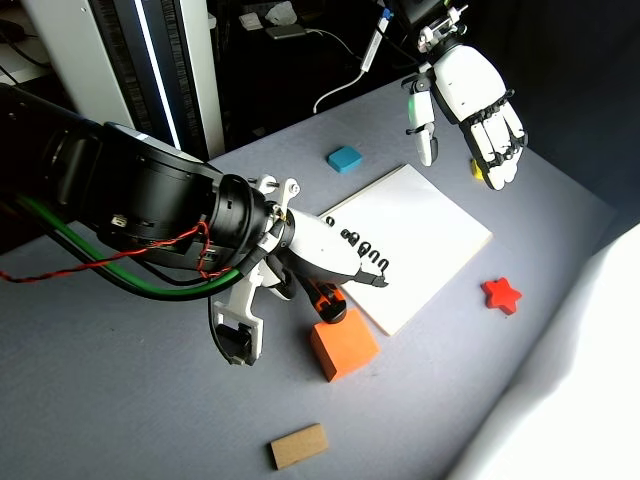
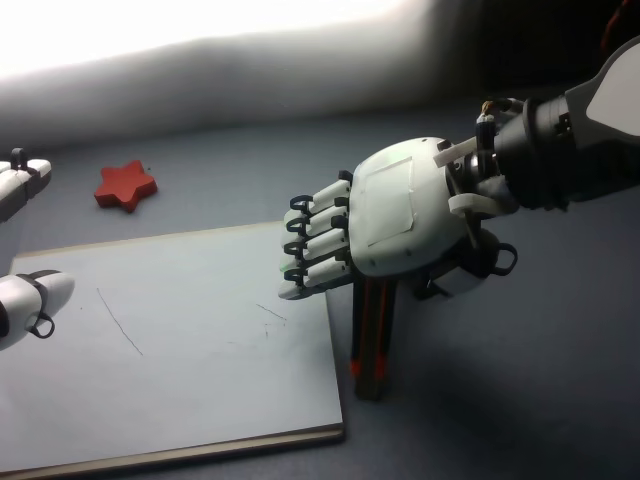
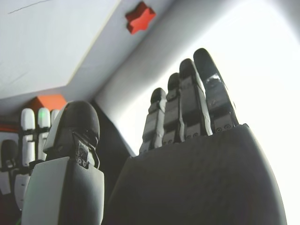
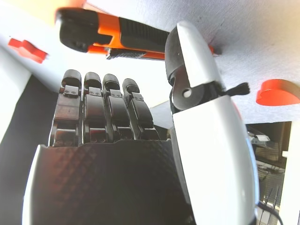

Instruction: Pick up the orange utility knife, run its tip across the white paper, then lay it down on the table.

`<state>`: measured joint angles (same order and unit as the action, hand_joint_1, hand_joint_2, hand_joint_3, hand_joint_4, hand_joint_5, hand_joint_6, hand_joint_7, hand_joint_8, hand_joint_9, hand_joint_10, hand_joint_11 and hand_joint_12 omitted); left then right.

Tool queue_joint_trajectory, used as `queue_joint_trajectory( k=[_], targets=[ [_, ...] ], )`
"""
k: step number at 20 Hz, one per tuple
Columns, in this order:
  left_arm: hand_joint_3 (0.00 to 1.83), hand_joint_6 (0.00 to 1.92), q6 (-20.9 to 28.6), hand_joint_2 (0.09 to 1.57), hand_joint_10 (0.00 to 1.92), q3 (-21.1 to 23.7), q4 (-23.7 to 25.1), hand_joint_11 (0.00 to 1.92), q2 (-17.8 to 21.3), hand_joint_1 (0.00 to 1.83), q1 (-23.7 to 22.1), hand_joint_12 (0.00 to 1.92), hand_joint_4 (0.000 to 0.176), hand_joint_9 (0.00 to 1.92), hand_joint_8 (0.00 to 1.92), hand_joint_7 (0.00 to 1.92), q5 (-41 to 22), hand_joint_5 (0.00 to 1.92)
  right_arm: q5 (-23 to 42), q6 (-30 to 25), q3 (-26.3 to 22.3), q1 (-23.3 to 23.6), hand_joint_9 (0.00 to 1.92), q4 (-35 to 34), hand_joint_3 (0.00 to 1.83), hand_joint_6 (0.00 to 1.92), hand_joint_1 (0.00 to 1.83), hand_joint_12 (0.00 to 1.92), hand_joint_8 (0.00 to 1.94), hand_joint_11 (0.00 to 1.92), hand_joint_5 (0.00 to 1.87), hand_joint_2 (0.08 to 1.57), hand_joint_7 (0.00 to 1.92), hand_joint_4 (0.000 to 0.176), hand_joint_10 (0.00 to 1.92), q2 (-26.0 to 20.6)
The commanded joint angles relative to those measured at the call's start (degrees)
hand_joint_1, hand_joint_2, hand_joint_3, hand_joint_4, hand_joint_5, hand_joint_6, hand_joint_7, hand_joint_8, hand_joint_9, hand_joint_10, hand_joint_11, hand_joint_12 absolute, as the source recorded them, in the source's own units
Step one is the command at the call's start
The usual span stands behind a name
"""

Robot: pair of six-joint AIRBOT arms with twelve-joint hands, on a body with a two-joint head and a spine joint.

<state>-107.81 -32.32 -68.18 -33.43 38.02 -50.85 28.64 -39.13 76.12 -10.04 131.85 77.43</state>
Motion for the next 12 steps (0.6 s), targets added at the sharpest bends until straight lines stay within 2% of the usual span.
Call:
queue_joint_trajectory(
  k=[1, 3, 6, 9, 12],
  targets=[
    [0.00, 0.00, -0.15, 1.36, 0.00, -0.31, 2.83, 0.00, -0.02, 0.34, -0.51, 0.74, 0.058, 0.16, 0.00, 0.10, -4.87, 0.04, -2.56, 0.01, 0.23, -0.20, 0.00, -1.17, 0.00, 0.00, 1.13, 0.00, 0.00, 0.00, 0.00, 1.16, 0.00, 0.000, 0.00, -0.07],
    [0.00, 0.01, -0.15, 1.36, 0.01, -0.37, 2.83, 0.00, -0.05, 0.33, -0.51, 0.68, 0.051, 0.16, 0.00, 0.10, -4.87, 0.05, -2.84, 0.32, 0.63, -0.99, 0.00, -1.18, 0.00, 0.00, 1.12, 0.00, 0.00, 0.00, 0.00, 1.17, 0.00, 0.000, 0.00, 0.28],
    [0.00, 0.00, -0.15, 1.35, 0.01, -0.56, 2.83, 0.00, -0.15, 0.35, -0.71, 0.74, 0.062, 0.17, 0.00, 0.10, -4.87, 0.03, -3.96, 0.31, 1.68, -1.87, 0.00, -1.21, 0.00, 0.00, 1.13, 0.00, 0.00, 0.00, 0.00, 1.14, 0.00, 0.000, 0.00, 1.22],
    [0.00, 0.01, -0.15, 1.35, 0.01, -0.63, 2.83, 0.00, -0.27, 0.38, -0.85, 0.80, 0.061, 0.18, 0.00, 0.11, -4.87, 0.05, -4.82, 0.31, 2.49, -2.41, 0.00, -1.22, 0.00, 0.00, 1.12, 0.00, 0.00, 0.00, 0.00, 1.16, 0.00, 0.000, 0.00, 1.86],
    [0.00, 0.00, -0.15, 1.36, 0.00, -0.63, 2.83, 0.00, -0.30, 0.32, -0.86, 0.74, 0.059, 0.18, 0.00, 0.12, -4.87, 0.04, -5.79, 0.30, 2.64, -3.10, 0.00, -1.23, 0.00, 0.00, 1.11, 0.00, 0.00, 0.00, 0.00, 1.17, 0.00, 0.000, 0.00, 2.10]
  ],
)
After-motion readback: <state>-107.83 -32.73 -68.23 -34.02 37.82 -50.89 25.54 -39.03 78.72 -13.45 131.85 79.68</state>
